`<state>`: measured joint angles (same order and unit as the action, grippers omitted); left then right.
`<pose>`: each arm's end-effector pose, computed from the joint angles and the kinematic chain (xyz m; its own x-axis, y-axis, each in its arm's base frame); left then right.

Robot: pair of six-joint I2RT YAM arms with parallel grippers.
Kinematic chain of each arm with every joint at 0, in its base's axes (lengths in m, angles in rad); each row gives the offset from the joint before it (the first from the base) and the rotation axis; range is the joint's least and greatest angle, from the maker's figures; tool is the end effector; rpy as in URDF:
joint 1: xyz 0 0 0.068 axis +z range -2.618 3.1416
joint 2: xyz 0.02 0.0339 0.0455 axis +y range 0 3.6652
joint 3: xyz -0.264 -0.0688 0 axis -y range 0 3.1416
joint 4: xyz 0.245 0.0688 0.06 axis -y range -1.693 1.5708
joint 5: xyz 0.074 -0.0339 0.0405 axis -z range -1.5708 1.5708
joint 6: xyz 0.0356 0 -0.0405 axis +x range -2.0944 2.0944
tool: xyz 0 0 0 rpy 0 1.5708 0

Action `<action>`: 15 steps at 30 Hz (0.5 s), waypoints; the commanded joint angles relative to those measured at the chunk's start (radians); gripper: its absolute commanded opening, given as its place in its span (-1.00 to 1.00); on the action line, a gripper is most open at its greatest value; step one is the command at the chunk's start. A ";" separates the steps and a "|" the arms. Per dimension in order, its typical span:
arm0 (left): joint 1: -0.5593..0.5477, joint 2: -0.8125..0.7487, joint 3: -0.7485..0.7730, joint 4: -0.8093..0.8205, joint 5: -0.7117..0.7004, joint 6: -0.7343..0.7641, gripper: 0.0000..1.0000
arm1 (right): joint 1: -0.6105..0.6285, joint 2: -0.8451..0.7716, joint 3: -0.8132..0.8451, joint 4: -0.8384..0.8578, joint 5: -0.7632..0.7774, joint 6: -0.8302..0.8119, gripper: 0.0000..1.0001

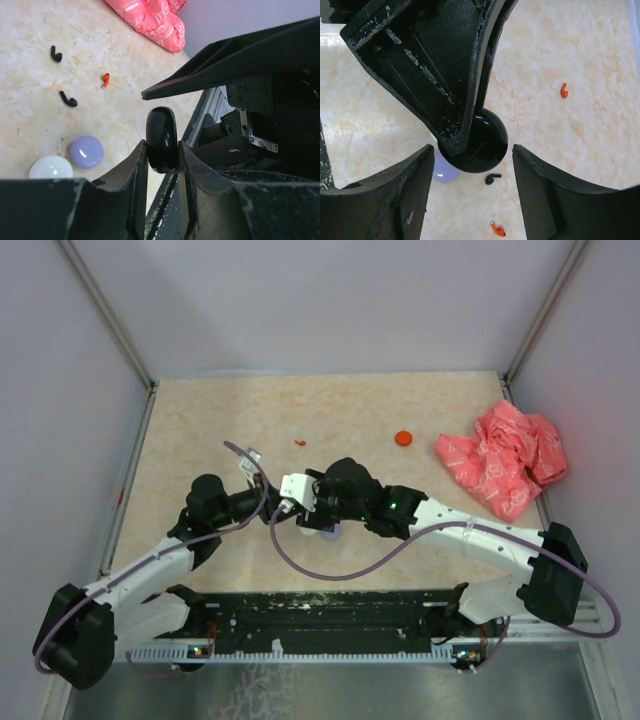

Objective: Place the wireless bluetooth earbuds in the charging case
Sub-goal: Pick up the charging case at the center of the board.

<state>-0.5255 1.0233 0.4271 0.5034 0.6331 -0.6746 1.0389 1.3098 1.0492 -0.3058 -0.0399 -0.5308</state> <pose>0.1808 -0.1292 0.2415 -0.6335 -0.2147 -0.7434 0.6638 0.3429 -0.6647 0.1492 0.2563 0.3046 0.2099 -0.6407 -0.7386 -0.8952 0.1779 -0.4087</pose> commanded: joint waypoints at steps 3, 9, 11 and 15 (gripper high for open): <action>0.007 -0.094 -0.058 0.062 -0.082 0.104 -0.92 | 0.011 -0.028 0.063 -0.002 -0.020 0.057 0.41; 0.008 -0.193 -0.160 0.187 -0.155 0.158 -0.99 | -0.130 -0.083 0.046 0.030 -0.293 0.189 0.47; 0.010 -0.219 -0.194 0.245 -0.154 0.168 -0.99 | -0.184 -0.107 0.024 0.078 -0.415 0.246 0.45; 0.009 -0.249 -0.225 0.331 -0.126 0.185 -0.99 | -0.244 -0.144 -0.024 0.196 -0.590 0.345 0.45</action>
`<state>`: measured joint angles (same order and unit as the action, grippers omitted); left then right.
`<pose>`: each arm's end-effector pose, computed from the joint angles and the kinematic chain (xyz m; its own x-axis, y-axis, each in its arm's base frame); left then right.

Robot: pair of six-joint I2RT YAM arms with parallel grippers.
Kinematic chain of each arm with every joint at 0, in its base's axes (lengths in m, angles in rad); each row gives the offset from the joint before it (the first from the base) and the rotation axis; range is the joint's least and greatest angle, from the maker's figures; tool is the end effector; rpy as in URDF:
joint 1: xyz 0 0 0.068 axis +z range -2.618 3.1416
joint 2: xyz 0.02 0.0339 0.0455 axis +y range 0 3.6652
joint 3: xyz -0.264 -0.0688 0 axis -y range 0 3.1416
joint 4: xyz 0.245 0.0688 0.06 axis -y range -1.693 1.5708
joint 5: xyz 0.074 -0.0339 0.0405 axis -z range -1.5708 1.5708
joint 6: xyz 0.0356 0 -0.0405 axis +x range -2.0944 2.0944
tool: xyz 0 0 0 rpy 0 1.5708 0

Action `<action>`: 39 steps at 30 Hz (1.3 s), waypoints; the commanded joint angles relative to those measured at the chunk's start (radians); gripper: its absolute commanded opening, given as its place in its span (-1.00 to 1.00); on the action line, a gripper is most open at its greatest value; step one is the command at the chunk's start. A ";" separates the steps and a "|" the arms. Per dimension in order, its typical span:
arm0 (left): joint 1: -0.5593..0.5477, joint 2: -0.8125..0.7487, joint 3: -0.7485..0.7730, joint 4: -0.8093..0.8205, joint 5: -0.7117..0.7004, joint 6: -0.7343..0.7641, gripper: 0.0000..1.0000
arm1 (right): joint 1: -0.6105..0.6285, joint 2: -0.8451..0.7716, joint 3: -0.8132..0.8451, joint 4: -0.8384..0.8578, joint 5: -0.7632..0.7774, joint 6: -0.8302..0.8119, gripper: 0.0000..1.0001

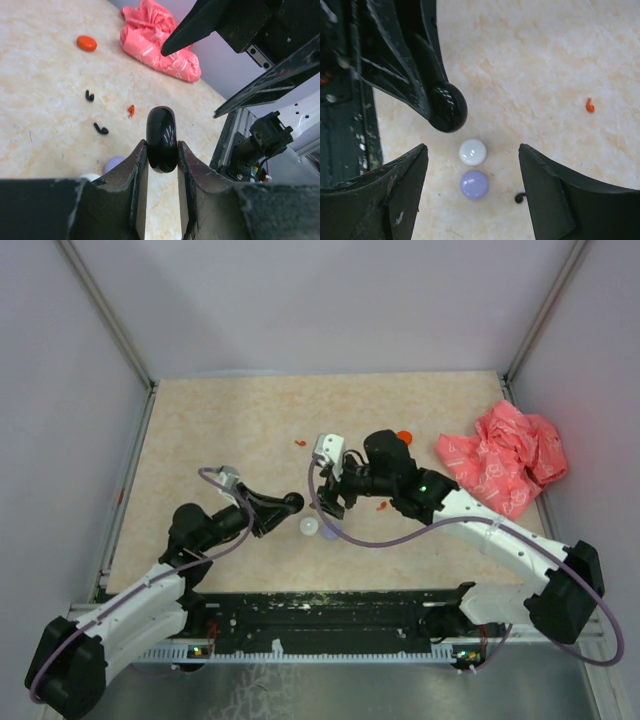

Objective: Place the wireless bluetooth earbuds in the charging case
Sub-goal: Pick up the charging case at the center of the board.

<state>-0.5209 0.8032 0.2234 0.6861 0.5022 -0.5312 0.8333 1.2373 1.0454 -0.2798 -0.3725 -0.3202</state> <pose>0.1468 -0.1040 0.2306 -0.3519 -0.3100 -0.8832 0.7807 0.4234 -0.4597 0.1794 0.2167 0.3264 -0.0044 -0.4408 -0.8976 -0.9575 0.2609 -0.1234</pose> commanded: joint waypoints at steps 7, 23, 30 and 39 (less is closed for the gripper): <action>0.005 -0.035 -0.053 0.327 0.078 0.034 -0.99 | -0.090 -0.034 -0.044 0.311 -0.424 0.286 0.37; 0.005 0.025 -0.053 0.491 0.133 -0.003 -0.99 | -0.090 0.078 -0.033 0.425 -0.576 0.384 -0.08; 0.004 0.030 -0.058 0.500 0.143 -0.006 -0.97 | -0.091 0.094 -0.019 0.401 -0.605 0.372 -0.39; 0.005 0.050 -0.061 0.528 0.175 0.001 -0.82 | -0.091 0.097 0.007 0.322 -0.613 0.333 -1.00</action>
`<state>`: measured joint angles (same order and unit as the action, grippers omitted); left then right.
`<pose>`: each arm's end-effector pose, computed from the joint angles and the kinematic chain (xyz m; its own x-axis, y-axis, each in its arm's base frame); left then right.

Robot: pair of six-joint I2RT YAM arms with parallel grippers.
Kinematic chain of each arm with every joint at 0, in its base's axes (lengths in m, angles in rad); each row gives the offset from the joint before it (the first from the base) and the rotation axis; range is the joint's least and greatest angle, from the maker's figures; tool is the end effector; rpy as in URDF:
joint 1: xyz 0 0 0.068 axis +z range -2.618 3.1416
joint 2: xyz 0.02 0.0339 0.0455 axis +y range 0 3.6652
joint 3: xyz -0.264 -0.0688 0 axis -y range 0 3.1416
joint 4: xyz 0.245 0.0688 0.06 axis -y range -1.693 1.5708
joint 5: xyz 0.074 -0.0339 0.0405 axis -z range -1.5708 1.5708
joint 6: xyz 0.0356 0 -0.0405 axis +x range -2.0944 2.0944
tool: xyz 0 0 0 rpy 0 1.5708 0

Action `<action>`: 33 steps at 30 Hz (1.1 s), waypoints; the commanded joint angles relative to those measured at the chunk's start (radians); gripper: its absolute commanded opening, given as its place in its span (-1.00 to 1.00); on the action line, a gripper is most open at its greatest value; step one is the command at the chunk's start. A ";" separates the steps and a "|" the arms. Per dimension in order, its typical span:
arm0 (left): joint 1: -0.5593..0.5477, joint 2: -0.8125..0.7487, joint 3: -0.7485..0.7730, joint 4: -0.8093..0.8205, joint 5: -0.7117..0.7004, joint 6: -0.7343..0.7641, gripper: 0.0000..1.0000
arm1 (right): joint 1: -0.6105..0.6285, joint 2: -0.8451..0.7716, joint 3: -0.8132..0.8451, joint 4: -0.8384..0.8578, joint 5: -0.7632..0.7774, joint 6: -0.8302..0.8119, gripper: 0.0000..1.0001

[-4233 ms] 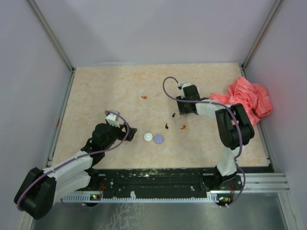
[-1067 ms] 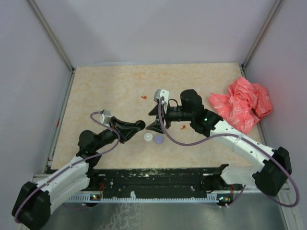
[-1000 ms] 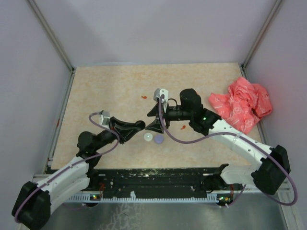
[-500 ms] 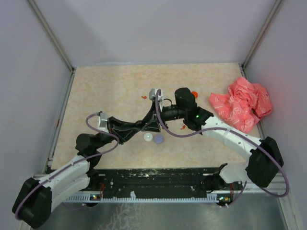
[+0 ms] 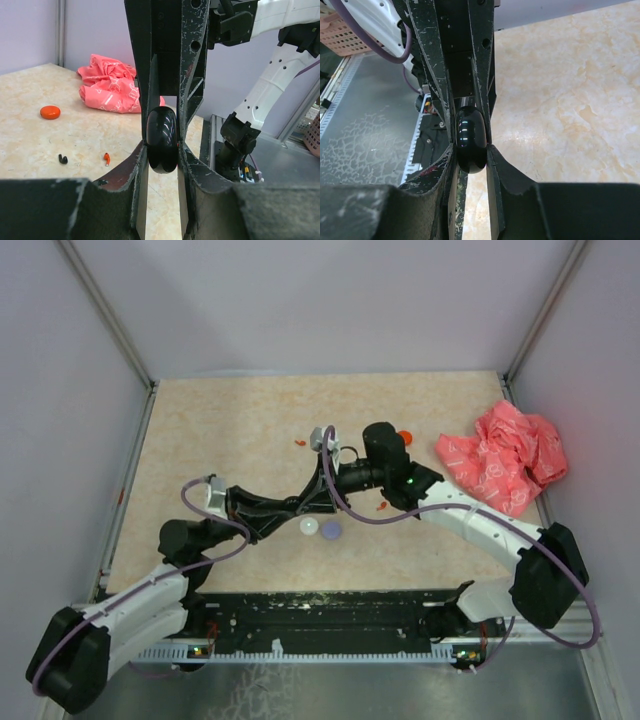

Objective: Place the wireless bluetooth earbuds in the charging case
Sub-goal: Pick up the charging case at the center of the board.

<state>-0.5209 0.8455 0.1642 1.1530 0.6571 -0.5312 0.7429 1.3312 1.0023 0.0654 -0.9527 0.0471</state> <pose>0.1314 -0.1005 0.2498 -0.0989 -0.4057 -0.9086 0.9463 0.2441 -0.2119 0.2013 0.2243 0.3230 -0.2374 -0.1810 -0.9544 -0.9614 -0.0970 0.2575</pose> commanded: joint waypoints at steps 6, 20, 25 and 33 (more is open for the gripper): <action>0.005 0.008 0.004 0.045 0.051 0.009 -0.41 | 0.000 0.011 0.116 -0.184 -0.013 -0.124 -1.00; 0.004 -0.003 0.040 -0.082 0.142 0.076 -0.05 | 0.001 0.093 0.330 -0.653 0.095 -0.333 -1.00; 0.004 0.017 0.052 -0.085 0.153 0.069 -0.04 | 0.013 0.109 0.364 -0.707 0.124 -0.364 -1.00; 0.004 0.044 0.067 -0.104 0.161 0.068 -0.05 | 0.052 0.146 0.408 -0.759 0.162 -0.386 -1.00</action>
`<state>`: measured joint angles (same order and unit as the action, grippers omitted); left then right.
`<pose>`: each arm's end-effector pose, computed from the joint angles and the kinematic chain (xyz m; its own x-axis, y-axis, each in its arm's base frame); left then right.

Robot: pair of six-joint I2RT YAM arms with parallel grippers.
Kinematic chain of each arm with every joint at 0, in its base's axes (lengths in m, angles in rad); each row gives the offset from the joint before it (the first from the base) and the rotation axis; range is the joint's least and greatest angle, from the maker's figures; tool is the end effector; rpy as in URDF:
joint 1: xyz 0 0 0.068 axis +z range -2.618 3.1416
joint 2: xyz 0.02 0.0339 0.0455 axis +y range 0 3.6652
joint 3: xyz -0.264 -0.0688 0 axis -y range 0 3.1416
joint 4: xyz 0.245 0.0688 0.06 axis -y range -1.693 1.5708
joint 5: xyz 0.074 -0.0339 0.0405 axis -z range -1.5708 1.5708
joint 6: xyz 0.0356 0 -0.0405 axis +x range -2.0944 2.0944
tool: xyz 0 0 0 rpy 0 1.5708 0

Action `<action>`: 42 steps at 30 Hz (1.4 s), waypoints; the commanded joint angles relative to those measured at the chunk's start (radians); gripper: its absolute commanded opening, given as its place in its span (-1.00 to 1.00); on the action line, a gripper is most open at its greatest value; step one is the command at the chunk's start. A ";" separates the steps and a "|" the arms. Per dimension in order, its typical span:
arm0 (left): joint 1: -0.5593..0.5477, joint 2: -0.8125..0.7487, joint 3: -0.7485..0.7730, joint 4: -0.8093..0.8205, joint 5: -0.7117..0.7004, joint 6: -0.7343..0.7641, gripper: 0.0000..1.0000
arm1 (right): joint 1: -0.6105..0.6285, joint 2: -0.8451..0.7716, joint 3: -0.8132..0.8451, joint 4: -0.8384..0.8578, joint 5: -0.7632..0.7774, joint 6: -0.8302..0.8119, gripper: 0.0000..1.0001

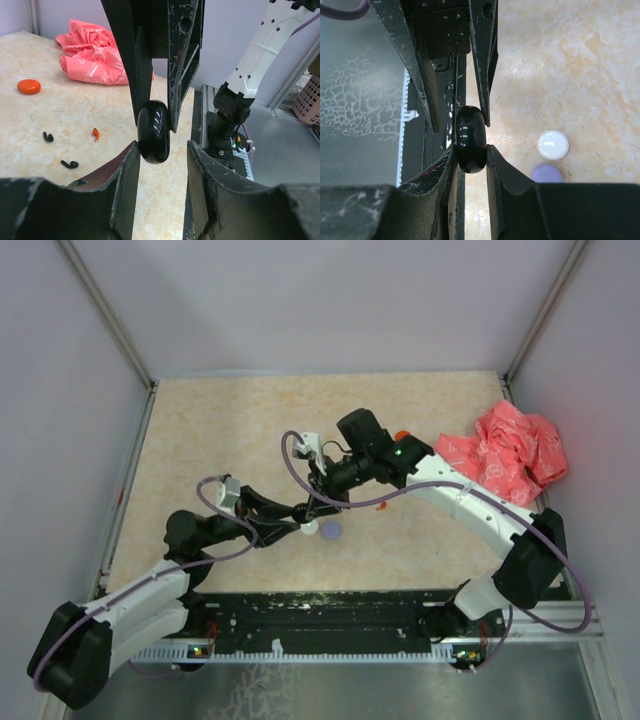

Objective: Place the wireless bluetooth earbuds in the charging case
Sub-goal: Pick up the charging case at the center of the board, then open the charging case.

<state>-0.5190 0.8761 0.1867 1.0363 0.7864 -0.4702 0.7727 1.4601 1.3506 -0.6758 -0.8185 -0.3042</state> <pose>0.1364 -0.1069 0.2405 -0.1574 -0.2786 -0.9474 0.9614 0.1761 -0.2115 0.2042 0.2353 0.3392 -0.2294 -0.5095 -0.8293 -0.9595 -0.0249 0.2807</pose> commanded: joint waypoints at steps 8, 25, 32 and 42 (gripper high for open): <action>0.001 0.048 0.054 0.011 0.058 0.010 -0.12 | 0.051 0.053 0.102 -0.051 0.058 -0.048 -1.00; 0.001 0.055 0.059 -0.068 0.040 0.055 -0.16 | 0.051 0.040 0.119 -0.074 0.088 -0.065 -1.00; 0.001 0.055 0.064 -0.075 0.039 0.057 -0.70 | 0.051 0.039 0.110 -0.066 0.077 -0.065 -1.00; 0.002 0.050 0.049 -0.039 0.089 0.102 -0.99 | 0.049 0.008 0.082 -0.009 0.104 -0.030 -0.35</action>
<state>-0.5190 0.9333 0.2222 0.9596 0.8173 -0.4042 0.8162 1.5158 1.4155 -0.7708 -0.7261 -0.3599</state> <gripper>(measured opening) 0.244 0.288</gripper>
